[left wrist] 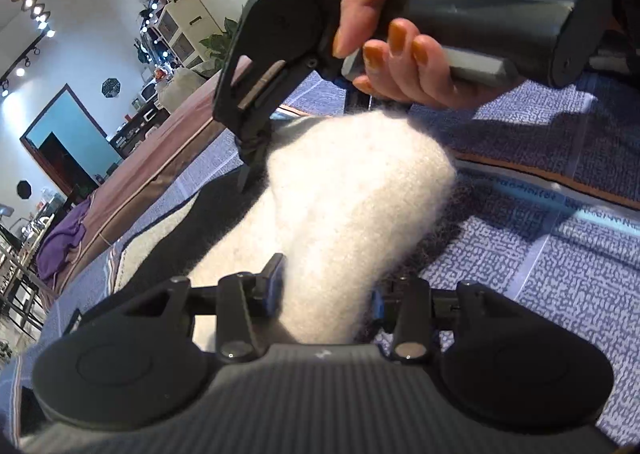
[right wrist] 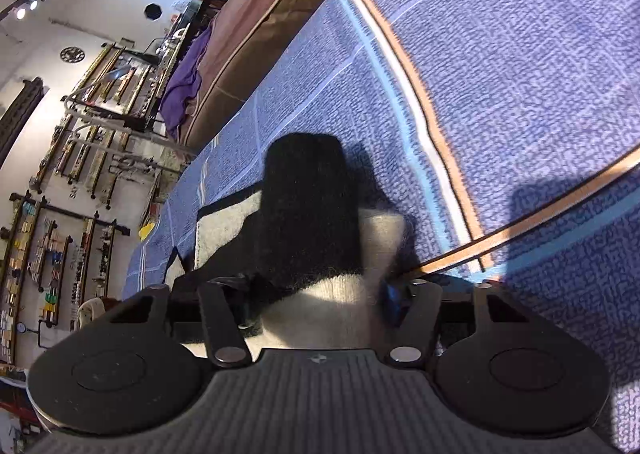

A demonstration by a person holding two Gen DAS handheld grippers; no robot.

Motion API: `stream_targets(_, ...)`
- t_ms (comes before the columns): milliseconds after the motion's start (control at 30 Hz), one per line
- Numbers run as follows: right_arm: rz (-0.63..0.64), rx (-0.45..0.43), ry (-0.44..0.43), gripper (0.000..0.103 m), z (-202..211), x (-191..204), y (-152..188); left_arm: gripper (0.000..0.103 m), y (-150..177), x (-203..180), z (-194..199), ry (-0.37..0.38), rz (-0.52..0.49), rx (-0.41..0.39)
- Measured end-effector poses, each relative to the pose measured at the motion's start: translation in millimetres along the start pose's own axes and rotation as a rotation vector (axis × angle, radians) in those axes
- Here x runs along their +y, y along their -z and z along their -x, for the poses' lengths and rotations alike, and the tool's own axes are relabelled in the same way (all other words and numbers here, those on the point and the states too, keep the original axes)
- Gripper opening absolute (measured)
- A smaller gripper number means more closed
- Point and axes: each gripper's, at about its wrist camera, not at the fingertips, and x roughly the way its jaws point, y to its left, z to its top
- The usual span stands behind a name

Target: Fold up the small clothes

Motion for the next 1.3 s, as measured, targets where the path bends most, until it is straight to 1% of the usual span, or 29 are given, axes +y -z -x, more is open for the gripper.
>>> stream_targets(67,0.013,-0.003,-0.003,0.078,0,3,2,0.04,-1,6,0,0.021,0.049,0.004)
stream_targets(167,0.037,0.009,0.023,0.07,-3,4,1,0.04,-2,12,-1,0.04,0.104,0.011)
stream_targets(200,0.025,0.013,0.027,0.067,-4,2,0,0.041,-2,12,-1,0.037,0.107,0.011)
stream_targets(233,0.012,0.016,0.026,0.066,-5,1,-4,0.041,-1,12,-2,0.035,0.106,0.01)
stream_targets(300,0.009,0.017,0.025,0.06,-4,-2,-3,0.041,-1,11,-1,0.03,0.109,0.006)
stream_targets(400,-0.017,0.011,0.01,0.055,-1,-11,0,0.04,1,7,2,0.03,0.136,-0.004)
stream_targets(500,-0.041,0.0,0.016,0.054,5,-11,4,0.04,-1,15,2,0.049,0.163,0.0)
stream_targets(567,-0.022,-0.006,0.037,0.053,9,-3,5,0.04,-2,26,5,0.077,0.232,0.0)
stream_targets(633,-0.014,-0.014,0.054,0.053,13,10,4,0.04,-2,38,9,0.102,0.306,-0.007)
stream_targets(733,0.006,-0.028,0.054,0.053,19,32,3,0.039,0,57,23,0.119,0.405,-0.045)
stream_targets(800,0.045,-0.029,0.037,0.052,24,50,2,0.038,3,72,33,0.136,0.495,-0.067)
stream_targets(900,0.078,-0.028,0.043,0.051,26,79,1,0.035,11,102,49,0.152,0.641,-0.085)
stream_targets(1033,0.12,-0.025,0.015,0.049,15,118,6,0.033,21,132,73,0.119,0.717,-0.129)
stream_targets(1133,0.159,-0.022,0.005,0.045,1,141,11,0.033,37,156,89,0.097,0.806,-0.145)
stream_targets(1167,0.18,-0.024,0.009,0.041,-4,148,13,0.033,44,163,93,0.09,0.833,-0.148)
stream_targets(1233,0.189,-0.023,0.017,0.038,-16,163,15,0.033,53,177,101,0.064,0.869,-0.151)
stream_targets(1300,0.195,-0.015,-0.001,0.03,-27,175,19,0.033,62,187,110,0.028,0.884,-0.158)
